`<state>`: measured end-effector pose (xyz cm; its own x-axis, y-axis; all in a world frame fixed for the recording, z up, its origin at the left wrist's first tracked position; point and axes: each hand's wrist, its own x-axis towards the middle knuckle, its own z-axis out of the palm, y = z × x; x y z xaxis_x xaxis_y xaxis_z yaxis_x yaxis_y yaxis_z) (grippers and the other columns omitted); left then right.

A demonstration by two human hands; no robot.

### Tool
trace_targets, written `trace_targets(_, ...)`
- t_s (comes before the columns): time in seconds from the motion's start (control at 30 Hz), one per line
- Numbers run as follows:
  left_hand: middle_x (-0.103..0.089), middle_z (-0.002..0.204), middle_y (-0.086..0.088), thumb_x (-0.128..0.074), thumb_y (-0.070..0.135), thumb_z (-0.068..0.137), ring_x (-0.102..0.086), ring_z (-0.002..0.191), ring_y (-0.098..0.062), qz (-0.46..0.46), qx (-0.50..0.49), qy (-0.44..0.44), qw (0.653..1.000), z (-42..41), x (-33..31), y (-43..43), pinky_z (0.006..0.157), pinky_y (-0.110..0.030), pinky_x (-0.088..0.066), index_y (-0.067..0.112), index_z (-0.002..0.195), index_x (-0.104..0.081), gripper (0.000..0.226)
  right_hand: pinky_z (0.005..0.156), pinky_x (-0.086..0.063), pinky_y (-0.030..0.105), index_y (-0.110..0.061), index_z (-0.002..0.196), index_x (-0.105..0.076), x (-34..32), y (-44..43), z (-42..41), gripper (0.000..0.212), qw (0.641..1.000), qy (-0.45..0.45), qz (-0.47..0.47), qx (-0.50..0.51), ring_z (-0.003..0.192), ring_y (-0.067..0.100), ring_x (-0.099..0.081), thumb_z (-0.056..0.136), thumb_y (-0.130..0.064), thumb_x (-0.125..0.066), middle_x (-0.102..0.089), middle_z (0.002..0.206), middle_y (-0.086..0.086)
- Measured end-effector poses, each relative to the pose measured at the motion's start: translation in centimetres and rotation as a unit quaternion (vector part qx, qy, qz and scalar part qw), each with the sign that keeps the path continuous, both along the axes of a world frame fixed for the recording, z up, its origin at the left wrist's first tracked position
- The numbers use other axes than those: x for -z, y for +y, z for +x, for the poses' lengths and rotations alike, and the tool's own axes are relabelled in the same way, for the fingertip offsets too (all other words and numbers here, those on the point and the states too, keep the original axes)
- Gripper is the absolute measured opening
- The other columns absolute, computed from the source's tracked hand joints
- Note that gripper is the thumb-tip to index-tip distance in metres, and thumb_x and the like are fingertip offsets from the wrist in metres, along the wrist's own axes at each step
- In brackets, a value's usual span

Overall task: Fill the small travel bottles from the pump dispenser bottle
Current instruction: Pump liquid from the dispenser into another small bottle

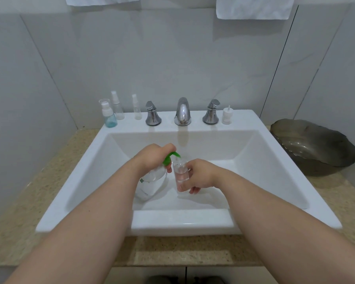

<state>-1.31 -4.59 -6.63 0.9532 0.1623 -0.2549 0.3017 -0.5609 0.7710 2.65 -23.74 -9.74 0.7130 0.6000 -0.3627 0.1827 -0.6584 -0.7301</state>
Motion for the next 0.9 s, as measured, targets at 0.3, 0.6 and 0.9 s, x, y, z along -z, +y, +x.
trace_targets(0.3,-0.078,0.081,-0.008,-0.047,0.070,0.086,-0.047,0.064,-0.022,0.006,-0.002,-0.003,1.000,0.35,0.50,0.26,0.074,-0.038,-0.042,0.016,0.055,-0.073,0.068,0.083,-0.064,0.042,-0.016,0.113,-0.068,0.17,-0.02,0.33,0.045,1.000,0.003,-0.003,0.000,0.077,0.026,-0.077,0.075,-0.022,-0.091,-0.072,0.108,0.006)
trace_targets(0.6,-0.077,0.073,0.002,-0.043,0.081,0.089,-0.056,0.073,-0.019,0.010,-0.009,-0.008,1.000,0.10,0.34,0.05,0.084,-0.038,-0.045,0.012,0.061,-0.074,0.080,0.084,-0.063,0.044,-0.016,0.121,-0.065,0.54,-0.02,0.62,0.056,1.000,0.006,-0.003,0.012,0.076,0.025,-0.078,0.072,-0.023,-0.092,-0.072,0.110,0.006)
trace_targets(0.9,-0.079,0.086,-0.008,-0.046,0.076,0.085,-0.048,0.063,-0.019,0.020,-0.009,0.003,1.000,-0.03,0.08,0.01,0.076,-0.037,-0.045,0.016,0.055,-0.073,0.073,0.086,-0.063,0.043,-0.017,0.125,-0.064,0.45,-0.13,0.52,0.060,1.000,0.008,-0.001,0.013,0.076,0.023,-0.077,0.072,-0.025,-0.092,-0.071,0.113,0.005)
